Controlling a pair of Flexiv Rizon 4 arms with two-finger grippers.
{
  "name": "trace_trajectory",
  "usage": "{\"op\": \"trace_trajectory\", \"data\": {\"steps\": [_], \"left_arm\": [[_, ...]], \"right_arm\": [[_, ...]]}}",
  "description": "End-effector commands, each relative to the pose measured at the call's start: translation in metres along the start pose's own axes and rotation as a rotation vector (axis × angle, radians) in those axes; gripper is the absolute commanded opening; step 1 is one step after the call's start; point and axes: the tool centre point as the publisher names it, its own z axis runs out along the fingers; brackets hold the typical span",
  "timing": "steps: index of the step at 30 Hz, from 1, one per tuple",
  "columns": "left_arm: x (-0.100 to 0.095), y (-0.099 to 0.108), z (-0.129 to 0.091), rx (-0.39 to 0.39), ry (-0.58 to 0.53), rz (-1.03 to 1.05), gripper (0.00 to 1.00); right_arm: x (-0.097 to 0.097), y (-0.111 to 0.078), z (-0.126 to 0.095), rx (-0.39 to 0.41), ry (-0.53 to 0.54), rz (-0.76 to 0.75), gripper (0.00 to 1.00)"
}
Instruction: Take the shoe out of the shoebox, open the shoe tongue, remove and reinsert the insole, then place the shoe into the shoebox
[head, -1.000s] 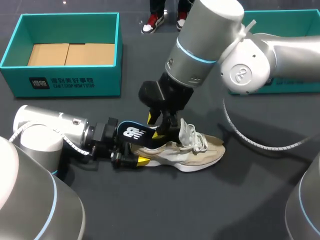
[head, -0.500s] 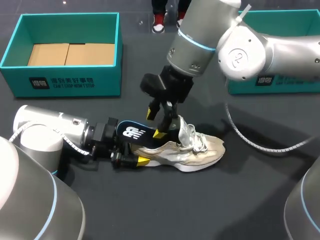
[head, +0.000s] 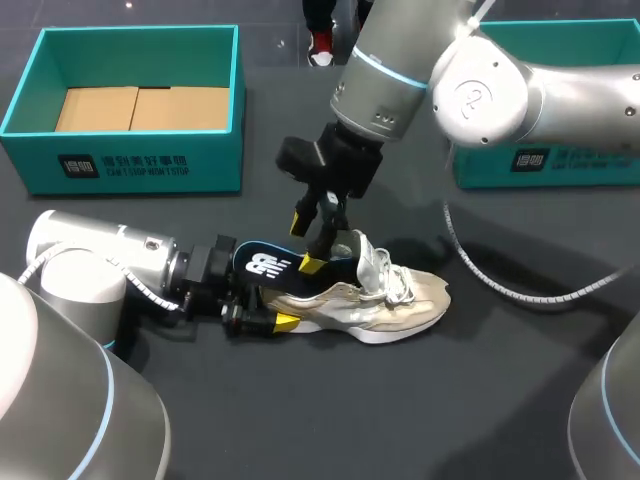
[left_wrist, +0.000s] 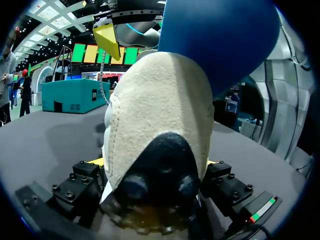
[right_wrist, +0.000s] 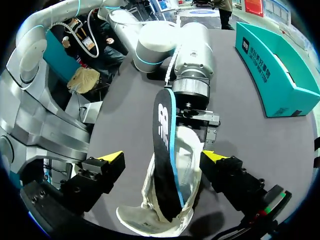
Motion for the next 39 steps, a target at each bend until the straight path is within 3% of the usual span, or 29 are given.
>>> {"op": "trace_trajectory", "data": {"steps": [1,5,8,11,14,19,39], "left_arm": [[0.000,0.001,0.000,-0.001,0.000,-0.001,0.00],[0.000,0.001,0.000,-0.001,0.000,-0.001,0.00],[0.000,0.001,0.000,-0.001,0.000,-0.001,0.00],[0.000,0.001,0.000,-0.001,0.000,-0.001,0.00],[0.000,0.001,0.000,-0.001,0.000,-0.001,0.00],[0.000,0.001,0.000,-0.001,0.000,-0.001,0.00],[0.000,0.001,0.000,-0.001,0.000,-0.001,0.00]], "right_arm": [[-0.005,0.005,0.000,0.010,0.021,0.021,0.89],[-0.007,0.003,0.004,0.010,0.037,0.057,0.79],[-0.010,-0.001,0.008,-0.001,0.049,0.072,0.63],[-0.011,-0.004,0.011,-0.019,0.062,0.084,0.59],[-0.012,-0.008,0.014,-0.033,0.076,0.093,0.60],[-0.016,-0.013,0.018,-0.068,0.108,0.095,0.49],[-0.012,-0.011,0.039,-0.153,0.215,0.020,0.42]]}}
